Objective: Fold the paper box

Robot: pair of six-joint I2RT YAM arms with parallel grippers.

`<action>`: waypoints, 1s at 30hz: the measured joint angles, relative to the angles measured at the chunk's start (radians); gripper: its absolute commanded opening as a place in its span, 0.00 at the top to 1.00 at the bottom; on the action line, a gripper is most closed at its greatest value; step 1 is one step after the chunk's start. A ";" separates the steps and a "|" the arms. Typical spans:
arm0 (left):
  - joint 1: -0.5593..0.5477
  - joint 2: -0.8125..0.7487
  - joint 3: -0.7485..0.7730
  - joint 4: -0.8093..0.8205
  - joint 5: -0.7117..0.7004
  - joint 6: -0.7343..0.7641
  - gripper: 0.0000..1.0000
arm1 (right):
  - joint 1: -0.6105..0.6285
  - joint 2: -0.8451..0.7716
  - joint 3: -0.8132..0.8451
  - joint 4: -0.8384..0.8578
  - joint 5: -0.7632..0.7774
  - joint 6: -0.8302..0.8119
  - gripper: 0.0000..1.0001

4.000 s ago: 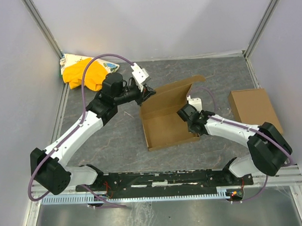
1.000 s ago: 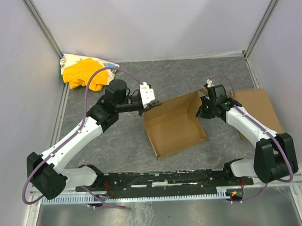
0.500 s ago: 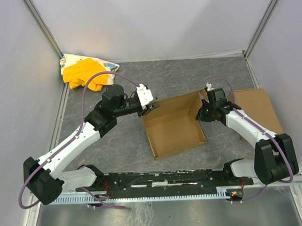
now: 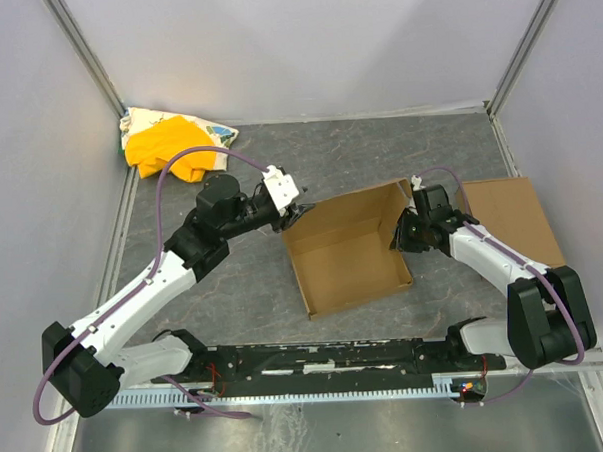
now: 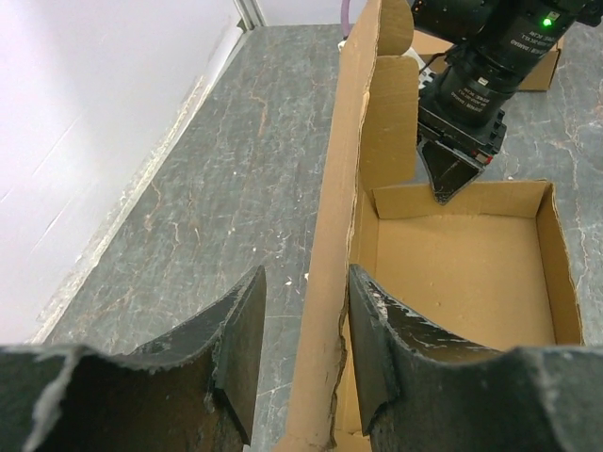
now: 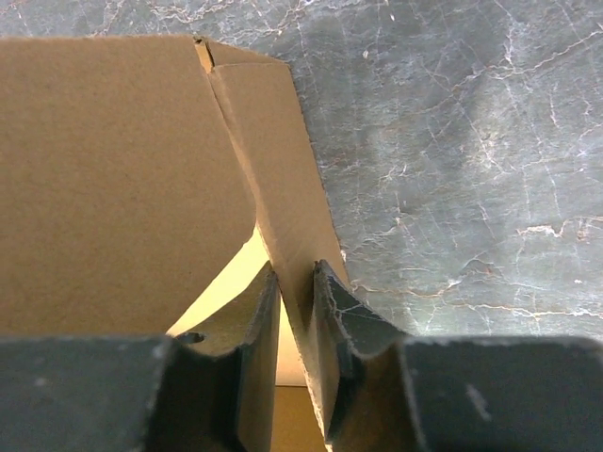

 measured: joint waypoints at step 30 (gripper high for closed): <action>-0.001 -0.361 -0.453 0.038 -0.733 -0.668 0.52 | 0.001 -0.051 -0.033 -0.006 0.019 0.041 0.98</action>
